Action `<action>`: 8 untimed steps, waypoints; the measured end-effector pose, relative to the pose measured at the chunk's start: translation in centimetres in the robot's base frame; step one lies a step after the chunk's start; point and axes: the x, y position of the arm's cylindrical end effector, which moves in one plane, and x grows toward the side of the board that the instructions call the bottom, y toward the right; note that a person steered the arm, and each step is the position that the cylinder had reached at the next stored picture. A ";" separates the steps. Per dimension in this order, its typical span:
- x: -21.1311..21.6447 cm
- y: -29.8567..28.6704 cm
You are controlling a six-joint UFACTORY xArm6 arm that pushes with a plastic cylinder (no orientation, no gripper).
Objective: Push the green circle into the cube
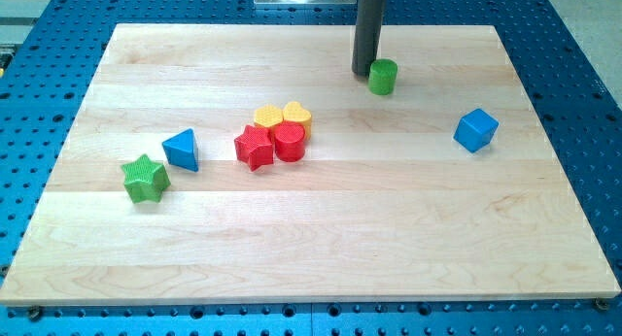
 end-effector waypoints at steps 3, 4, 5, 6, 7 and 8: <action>1.0 3.4; 1.0 2.2; 6.8 2.1; 11.9 5.6; 11.7 4.6; 13.8 5.5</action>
